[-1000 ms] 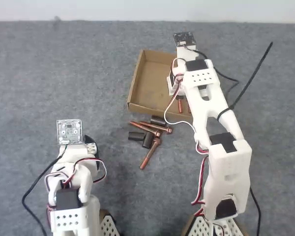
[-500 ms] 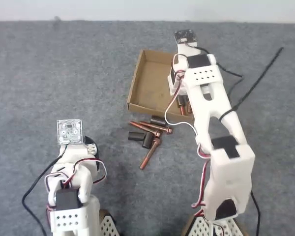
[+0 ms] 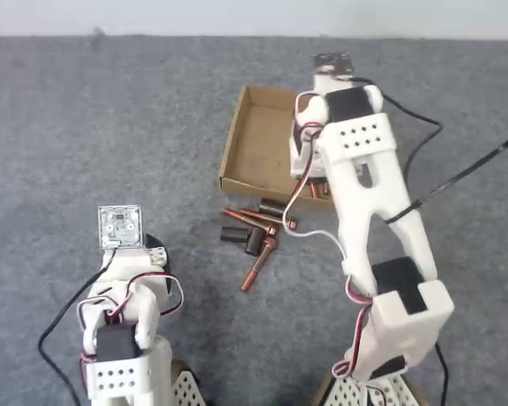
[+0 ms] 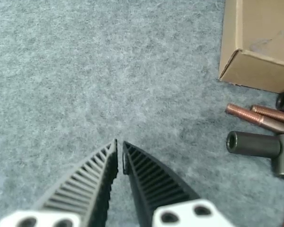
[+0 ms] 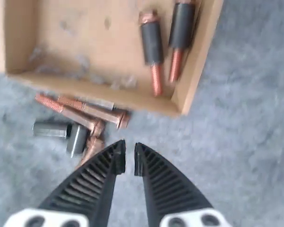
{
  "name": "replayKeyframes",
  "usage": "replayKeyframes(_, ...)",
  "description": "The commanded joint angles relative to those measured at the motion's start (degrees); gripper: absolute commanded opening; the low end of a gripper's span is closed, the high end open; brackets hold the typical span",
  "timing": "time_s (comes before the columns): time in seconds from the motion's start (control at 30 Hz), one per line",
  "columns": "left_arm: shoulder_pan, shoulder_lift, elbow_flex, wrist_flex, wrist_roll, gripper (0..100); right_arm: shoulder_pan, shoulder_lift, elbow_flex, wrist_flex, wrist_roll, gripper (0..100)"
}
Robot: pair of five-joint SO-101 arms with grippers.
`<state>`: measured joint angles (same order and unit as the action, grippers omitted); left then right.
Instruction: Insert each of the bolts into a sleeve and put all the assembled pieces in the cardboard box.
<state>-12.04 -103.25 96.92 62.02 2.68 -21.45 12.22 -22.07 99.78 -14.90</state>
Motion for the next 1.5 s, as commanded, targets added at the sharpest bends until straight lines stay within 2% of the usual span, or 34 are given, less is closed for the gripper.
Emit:
replayKeyframes(0.0,-0.26,-1.05,-0.40,0.09,-0.44,2,-3.65,-5.67,-2.02,2.86,-1.85,0.6)
replayKeyframes(0.37,-0.26,-1.05,-0.40,0.09,-0.44,2,-15.25,-11.91,15.21,-1.54,-2.64,0.6)
replayKeyframes(0.63,-0.26,-1.05,-0.31,0.09,-0.44,2,-16.31,-11.91,27.34,-14.55,-2.99,0.6)
replayKeyframes(0.77,-0.26,-1.05,-0.31,0.09,-0.44,2,-16.40,-11.91,31.12,-20.70,-7.03,0.6)
replayKeyframes(1.0,-0.26,-1.05,-0.31,0.09,-0.44,2,-17.36,-11.74,35.60,-28.88,-8.62,1.2)
replayKeyframes(1.2,-0.26,-1.05,-0.31,0.09,-0.44,2,-19.30,-11.74,38.33,-30.37,-11.69,16.2)
replayKeyframes(1.47,-0.26,-1.05,-0.31,0.09,-0.44,2,-20.79,-11.74,42.46,-39.34,-11.69,8.0)
